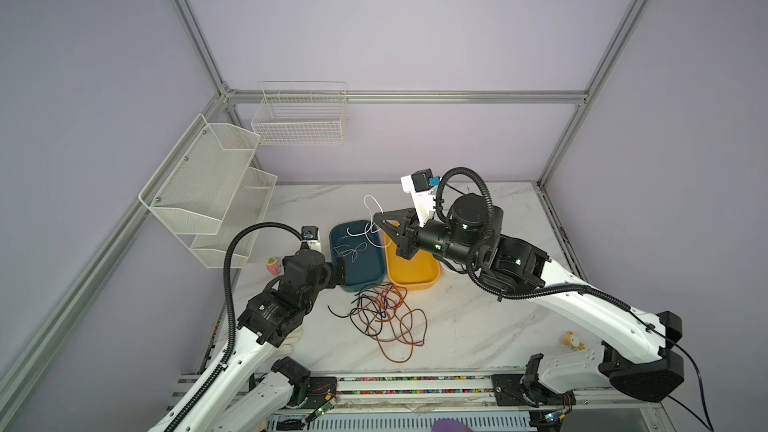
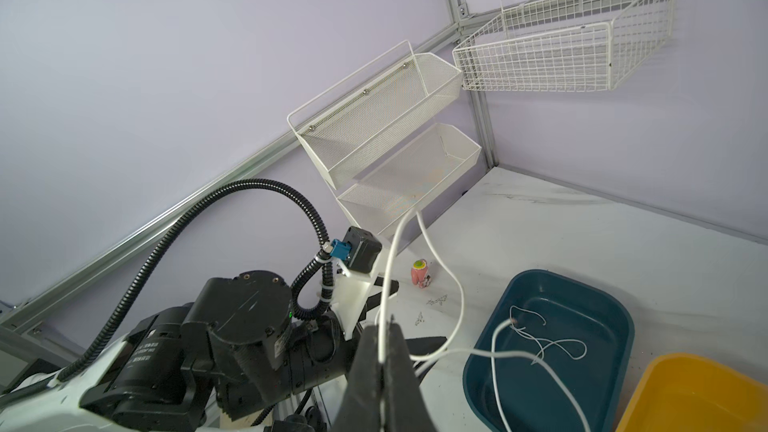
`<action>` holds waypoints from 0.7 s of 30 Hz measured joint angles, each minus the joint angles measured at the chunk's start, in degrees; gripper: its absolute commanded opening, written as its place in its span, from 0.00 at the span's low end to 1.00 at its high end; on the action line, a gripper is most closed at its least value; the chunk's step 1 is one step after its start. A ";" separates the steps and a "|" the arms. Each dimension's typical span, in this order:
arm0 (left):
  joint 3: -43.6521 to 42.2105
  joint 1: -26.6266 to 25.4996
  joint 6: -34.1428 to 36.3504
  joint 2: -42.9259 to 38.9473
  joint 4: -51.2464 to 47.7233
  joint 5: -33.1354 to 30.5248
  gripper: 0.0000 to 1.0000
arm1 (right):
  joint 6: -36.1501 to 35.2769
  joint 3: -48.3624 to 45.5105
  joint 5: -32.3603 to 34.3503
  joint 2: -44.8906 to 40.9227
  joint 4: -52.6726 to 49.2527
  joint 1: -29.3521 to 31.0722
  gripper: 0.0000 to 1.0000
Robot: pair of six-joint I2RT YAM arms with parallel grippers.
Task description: Untangle the cables
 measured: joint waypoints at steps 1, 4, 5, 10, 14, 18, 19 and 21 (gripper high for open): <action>0.00 0.00 0.00 -0.50 0.00 -0.31 1.00 | -0.24 0.61 0.09 1.14 0.02 -0.07 0.00; 0.00 0.00 -0.02 -2.14 0.02 -1.38 1.00 | -1.14 1.33 -0.07 4.44 0.02 -0.76 0.00; 0.00 0.00 -0.02 -2.56 0.02 -1.70 1.00 | -1.33 1.38 -0.35 5.44 0.04 -1.16 0.00; 0.00 0.00 -0.04 -3.98 0.00 -3.72 1.00 | -1.42 0.98 -3.43 10.27 1.42 -5.22 0.00; -0.90 0.00 -0.07 -6.14 0.33 -5.42 1.00 | -1.05 0.26 -5.68 13.75 3.82 -7.43 0.00; -1.44 0.00 -0.07 -7.32 0.31 -6.21 1.00 | -0.17 -0.96 -8.37 17.88 6.73 -8.20 0.00; -1.44 0.00 -0.07 -7.23 0.37 -6.23 1.00 | 0.09 -1.14 -8.90 18.82 7.10 -8.33 0.00; -1.44 0.00 -0.07 -6.93 0.37 -6.25 1.00 | 0.48 -1.77 -9.99 21.40 8.35 -8.52 0.00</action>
